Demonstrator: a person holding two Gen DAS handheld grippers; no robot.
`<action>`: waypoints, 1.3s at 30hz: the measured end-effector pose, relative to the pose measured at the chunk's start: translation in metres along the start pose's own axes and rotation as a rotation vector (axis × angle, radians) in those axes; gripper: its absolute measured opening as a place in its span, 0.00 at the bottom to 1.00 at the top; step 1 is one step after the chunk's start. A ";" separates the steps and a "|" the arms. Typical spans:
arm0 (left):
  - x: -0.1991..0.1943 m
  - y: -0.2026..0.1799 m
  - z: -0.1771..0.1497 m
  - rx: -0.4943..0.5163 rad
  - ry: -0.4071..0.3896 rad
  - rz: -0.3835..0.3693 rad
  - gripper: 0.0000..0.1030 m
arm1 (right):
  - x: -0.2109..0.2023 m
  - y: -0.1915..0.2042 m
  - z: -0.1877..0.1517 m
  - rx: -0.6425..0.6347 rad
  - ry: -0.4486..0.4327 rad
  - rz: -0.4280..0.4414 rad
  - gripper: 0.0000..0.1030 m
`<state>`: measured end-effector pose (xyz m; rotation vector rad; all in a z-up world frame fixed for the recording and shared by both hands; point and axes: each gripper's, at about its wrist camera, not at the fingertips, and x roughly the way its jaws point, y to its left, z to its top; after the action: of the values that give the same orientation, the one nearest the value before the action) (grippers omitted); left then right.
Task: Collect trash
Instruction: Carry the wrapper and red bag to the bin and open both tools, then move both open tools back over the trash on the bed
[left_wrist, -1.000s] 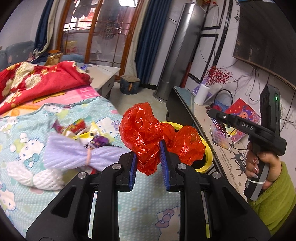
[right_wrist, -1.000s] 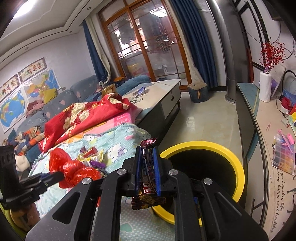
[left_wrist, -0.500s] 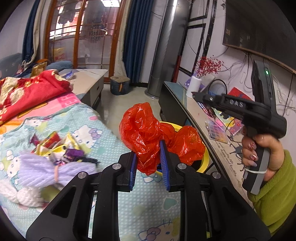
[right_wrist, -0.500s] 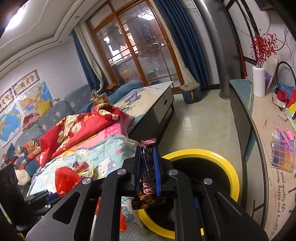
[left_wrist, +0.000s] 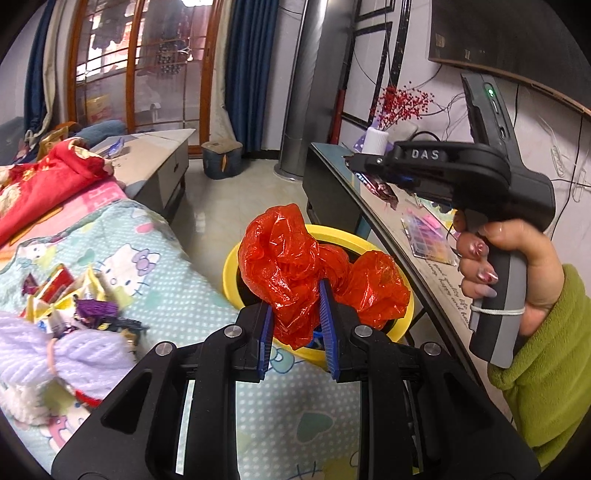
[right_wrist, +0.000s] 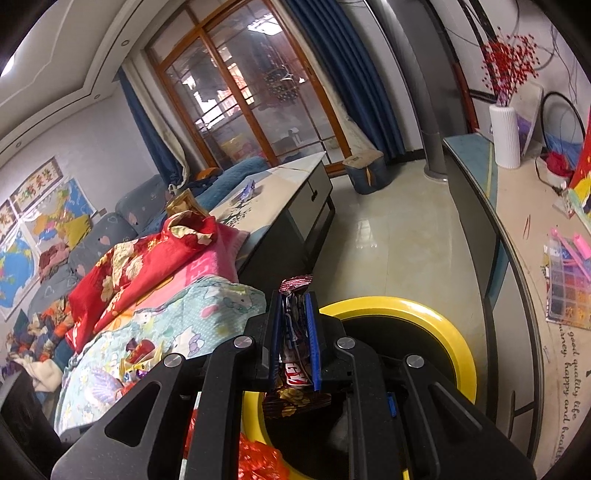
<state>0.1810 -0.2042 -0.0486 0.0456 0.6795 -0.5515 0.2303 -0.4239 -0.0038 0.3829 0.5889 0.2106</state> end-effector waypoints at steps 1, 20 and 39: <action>0.004 -0.001 -0.001 0.002 0.007 -0.002 0.16 | 0.002 -0.002 0.000 0.007 0.003 -0.001 0.12; 0.049 0.008 -0.011 -0.055 0.075 -0.040 0.55 | 0.037 -0.026 -0.015 0.020 0.077 -0.105 0.22; -0.006 0.036 -0.009 -0.168 -0.061 0.030 0.89 | 0.006 -0.018 -0.040 -0.010 0.048 -0.147 0.42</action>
<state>0.1899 -0.1690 -0.0573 -0.1176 0.6624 -0.4630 0.2136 -0.4268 -0.0453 0.3239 0.6602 0.0823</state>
